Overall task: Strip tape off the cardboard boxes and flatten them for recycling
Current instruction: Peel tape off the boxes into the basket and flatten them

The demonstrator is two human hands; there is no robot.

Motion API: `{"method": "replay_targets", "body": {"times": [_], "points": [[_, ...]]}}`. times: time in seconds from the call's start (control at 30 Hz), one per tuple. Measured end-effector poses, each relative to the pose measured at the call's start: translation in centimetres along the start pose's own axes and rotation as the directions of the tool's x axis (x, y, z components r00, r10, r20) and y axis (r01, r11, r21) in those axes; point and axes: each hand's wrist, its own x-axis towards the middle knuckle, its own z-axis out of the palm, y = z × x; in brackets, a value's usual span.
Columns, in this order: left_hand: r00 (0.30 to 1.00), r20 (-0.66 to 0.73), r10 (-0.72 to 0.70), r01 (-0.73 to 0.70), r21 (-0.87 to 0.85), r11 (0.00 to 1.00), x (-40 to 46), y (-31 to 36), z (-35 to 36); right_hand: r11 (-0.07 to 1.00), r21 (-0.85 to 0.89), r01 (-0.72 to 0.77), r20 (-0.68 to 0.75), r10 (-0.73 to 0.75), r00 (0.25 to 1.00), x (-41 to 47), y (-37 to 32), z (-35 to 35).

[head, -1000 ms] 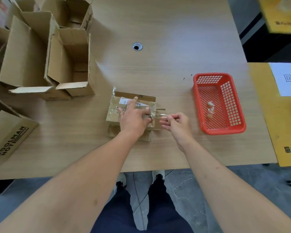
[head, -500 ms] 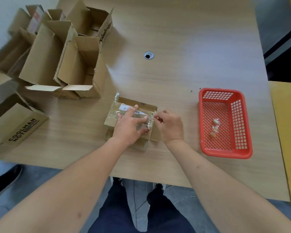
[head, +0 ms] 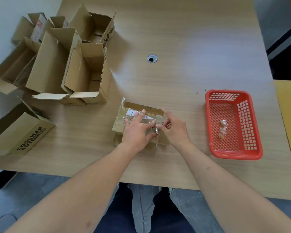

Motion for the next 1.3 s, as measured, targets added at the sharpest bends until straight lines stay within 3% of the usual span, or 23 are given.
{"method": "replay_targets", "body": {"times": [0.17,0.33,0.43,0.5,0.57,0.67,0.73,0.83,0.93,1.0,1.1,1.23,1.3], "points": [[0.998,0.056,0.002,-0.005,0.063,0.998,-0.1,0.1,-0.4,1.0,-0.014,0.003,-0.183,-0.005,0.983,0.7,-0.5,0.7],[0.996,0.083,0.007,-0.014,0.081,0.997,0.1,0.0,-0.6,0.96,-0.243,0.142,-0.004,-0.147,0.989,0.7,-0.5,0.6],[0.997,0.077,0.017,-0.023,0.081,0.996,0.0,-0.1,-0.5,0.936,-0.309,0.171,-0.021,-0.186,0.982,0.6,-0.9,0.1],[0.997,0.068,0.028,-0.033,0.079,0.996,0.0,-0.3,-0.4,0.978,-0.206,0.039,-0.161,-0.073,0.984,1.0,-0.6,0.2],[0.997,0.063,0.037,-0.042,0.089,0.995,-0.1,-0.3,-0.3,0.989,0.026,-0.144,-0.245,0.146,0.958,1.9,-0.1,0.3],[0.998,0.053,0.042,-0.047,0.095,0.994,-0.2,-0.3,-0.2,0.974,0.127,-0.19,-0.326,0.222,0.919,2.4,0.6,0.7],[0.998,0.055,0.037,-0.042,0.088,0.995,-0.2,-0.3,-0.2,0.987,0.052,-0.152,-0.311,0.161,0.937,1.9,-0.5,0.7],[0.999,0.042,0.035,-0.038,0.076,0.996,-0.2,-0.3,-0.1,0.982,-0.159,0.1,-0.261,-0.139,0.955,1.0,-0.3,0.9],[0.999,0.02,0.041,-0.042,0.06,0.997,-0.1,-0.5,0.3,0.957,-0.165,0.237,-0.219,-0.27,0.938,-0.1,0.5,1.3],[0.999,0.012,0.045,-0.046,0.064,0.997,-0.1,-0.6,0.4,0.982,-0.044,0.182,-0.206,-0.187,0.961,-0.5,0.8,1.2],[0.999,0.018,0.049,-0.05,0.077,0.996,-0.1,-0.6,0.3,0.988,0.147,-0.047,-0.166,0.071,0.984,0.1,0.4,0.7],[0.998,0.026,0.052,-0.054,0.079,0.995,-0.2,-0.6,0.2,0.942,0.279,-0.187,-0.193,0.246,0.95,1.0,-0.3,0.5],[0.998,0.03,0.06,-0.063,0.091,0.994,-0.3,-0.6,0.2,0.862,0.446,-0.243,-0.206,0.363,0.909,1.0,0.0,0.8]]}}
